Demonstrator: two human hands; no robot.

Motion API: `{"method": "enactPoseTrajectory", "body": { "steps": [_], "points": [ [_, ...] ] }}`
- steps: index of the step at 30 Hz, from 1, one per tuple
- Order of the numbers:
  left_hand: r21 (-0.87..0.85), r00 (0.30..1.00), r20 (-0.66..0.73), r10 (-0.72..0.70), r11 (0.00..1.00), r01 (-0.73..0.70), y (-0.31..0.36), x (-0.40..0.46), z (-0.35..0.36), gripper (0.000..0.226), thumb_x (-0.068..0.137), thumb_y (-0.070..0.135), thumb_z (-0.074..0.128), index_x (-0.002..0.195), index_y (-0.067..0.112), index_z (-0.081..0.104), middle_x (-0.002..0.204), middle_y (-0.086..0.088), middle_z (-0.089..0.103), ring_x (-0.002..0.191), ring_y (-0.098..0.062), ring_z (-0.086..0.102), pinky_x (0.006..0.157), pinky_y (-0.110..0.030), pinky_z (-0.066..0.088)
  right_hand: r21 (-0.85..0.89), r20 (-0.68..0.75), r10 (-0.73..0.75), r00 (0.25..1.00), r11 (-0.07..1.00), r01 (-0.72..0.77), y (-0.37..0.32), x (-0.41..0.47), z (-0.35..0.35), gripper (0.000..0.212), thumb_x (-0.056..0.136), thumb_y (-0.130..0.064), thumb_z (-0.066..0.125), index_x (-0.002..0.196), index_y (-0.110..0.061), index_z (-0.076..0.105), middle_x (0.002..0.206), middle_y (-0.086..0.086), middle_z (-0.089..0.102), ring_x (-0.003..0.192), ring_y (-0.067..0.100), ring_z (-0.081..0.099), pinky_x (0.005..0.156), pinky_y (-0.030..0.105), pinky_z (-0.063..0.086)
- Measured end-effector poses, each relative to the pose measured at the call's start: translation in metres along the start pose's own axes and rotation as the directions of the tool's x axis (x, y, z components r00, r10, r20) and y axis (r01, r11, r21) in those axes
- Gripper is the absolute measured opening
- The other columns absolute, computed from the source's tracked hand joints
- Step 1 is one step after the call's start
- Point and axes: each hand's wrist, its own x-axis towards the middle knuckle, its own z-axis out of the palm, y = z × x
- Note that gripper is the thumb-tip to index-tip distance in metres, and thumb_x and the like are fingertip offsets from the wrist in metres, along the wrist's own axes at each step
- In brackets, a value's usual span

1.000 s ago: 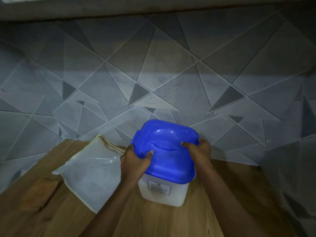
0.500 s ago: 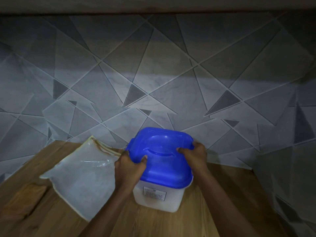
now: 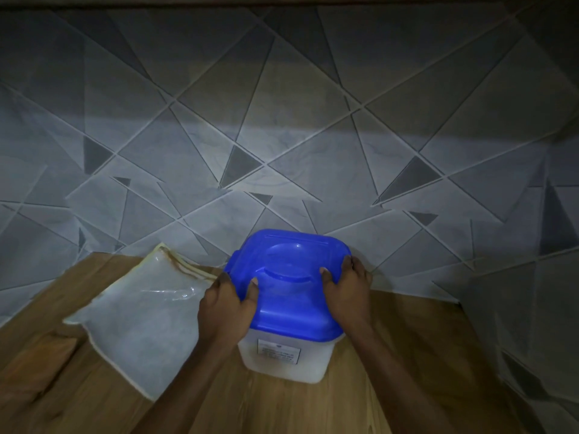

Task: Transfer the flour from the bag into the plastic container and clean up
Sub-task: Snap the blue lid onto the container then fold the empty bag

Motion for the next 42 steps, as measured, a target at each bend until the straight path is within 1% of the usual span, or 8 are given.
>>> {"method": "enactPoseTrajectory", "body": {
  "steps": [3, 7, 11, 16, 23, 32, 37, 42],
  "points": [
    [0.051, 0.996, 0.083, -0.030, 0.998, 0.026, -0.003, 0.013, -0.002, 0.061, 0.093, 0.063, 0.042, 0.127, 0.013, 0.050, 0.119, -0.010, 0.061, 0.108, -0.028, 0.061, 0.084, -0.035, 0.049, 0.005, 0.018, -0.017, 1.000, 1.000, 0.017, 0.002, 0.002, 0.001, 0.071, 0.101, -0.042, 0.050, 0.153, 0.000, 0.029, 0.156, 0.019, 0.032, 0.141, 0.036, 0.029, 0.116, 0.041, 0.028],
    [-0.173, 0.949, 0.294, -0.115, 0.970, 0.171, -0.013, 0.041, -0.001, 0.066, 0.086, 0.067, 0.055, 0.123, 0.012, 0.057, 0.114, -0.006, 0.063, 0.101, -0.027, 0.063, 0.080, -0.033, 0.051, 0.047, 0.051, -0.010, 0.999, 0.999, 0.007, 0.006, 0.007, 0.000, 0.074, 0.100, -0.044, 0.051, 0.154, 0.000, 0.027, 0.157, 0.021, 0.031, 0.144, 0.035, 0.030, 0.119, 0.038, 0.027],
    [-0.553, 0.873, 0.473, -0.116, 0.732, 0.397, -0.014, 0.056, -0.002, 0.080, 0.063, 0.055, 0.081, 0.128, 0.017, 0.057, 0.118, -0.003, 0.069, 0.097, -0.022, 0.070, 0.075, -0.034, 0.057, 0.106, 0.118, 0.164, 0.979, 0.979, -0.177, 0.015, 0.002, 0.007, 0.100, 0.078, -0.083, 0.042, 0.158, -0.032, 0.013, 0.162, 0.019, 0.020, 0.146, 0.040, 0.024, 0.120, 0.050, 0.025],
    [-0.639, 0.883, 0.455, -0.112, 0.649, 0.412, -0.022, 0.058, 0.014, 0.060, 0.072, 0.037, 0.084, 0.125, 0.017, 0.063, 0.110, -0.006, 0.074, 0.091, -0.026, 0.074, 0.077, -0.043, 0.061, 0.378, 0.181, 0.309, 0.934, 0.855, -0.356, 0.019, 0.002, 0.005, 0.107, 0.082, -0.065, 0.067, 0.159, -0.019, 0.009, 0.156, 0.010, 0.039, 0.139, 0.036, 0.042, 0.111, 0.044, 0.038],
    [-0.644, 0.894, 0.402, -0.199, 0.633, 0.431, -0.017, 0.041, 0.025, 0.067, 0.068, 0.045, 0.082, 0.124, 0.022, 0.054, 0.113, 0.001, 0.069, 0.097, -0.024, 0.070, 0.087, -0.047, 0.058, 0.409, 0.274, 0.291, 0.917, 0.827, -0.385, 0.038, 0.040, 0.002, 0.104, 0.049, -0.082, 0.076, 0.127, -0.016, 0.059, 0.119, 0.004, 0.069, 0.105, 0.026, 0.068, 0.095, 0.044, 0.056],
    [-0.696, 0.881, 0.469, -0.059, 0.589, 0.410, -0.010, 0.052, 0.015, 0.041, 0.080, 0.019, 0.078, 0.119, 0.013, 0.066, 0.107, -0.008, 0.075, 0.090, -0.025, 0.074, 0.068, -0.033, 0.058, 0.528, 0.187, 0.332, 0.925, 0.760, -0.379, 0.032, 0.014, 0.005, 0.088, 0.067, -0.061, 0.077, 0.136, -0.014, 0.049, 0.127, 0.002, 0.063, 0.112, 0.028, 0.063, 0.099, 0.047, 0.052],
    [-0.700, 0.886, 0.452, -0.097, 0.577, 0.421, -0.009, 0.055, 0.022, 0.047, 0.078, 0.021, 0.079, 0.121, 0.014, 0.063, 0.105, -0.006, 0.074, 0.086, -0.025, 0.074, 0.061, -0.030, 0.057, 0.593, 0.183, 0.351, 0.918, 0.706, -0.388, 0.032, 0.019, 0.001, 0.056, 0.075, -0.042, 0.084, 0.114, -0.021, 0.050, 0.115, -0.002, 0.062, 0.105, 0.024, 0.064, 0.096, 0.045, 0.054],
    [-0.725, 0.888, 0.443, -0.125, 0.532, 0.437, -0.006, 0.051, 0.031, 0.056, 0.076, 0.024, 0.081, 0.126, 0.014, 0.056, 0.110, -0.008, 0.071, 0.091, -0.028, 0.072, 0.067, -0.037, 0.060, 0.658, 0.322, 0.427, 0.845, 0.541, -0.524, 0.031, 0.029, -0.006, 0.090, 0.046, -0.052, 0.095, 0.121, -0.012, 0.064, 0.106, 0.004, 0.075, 0.086, 0.024, 0.075, 0.082, 0.043, 0.062]
  ]
}}
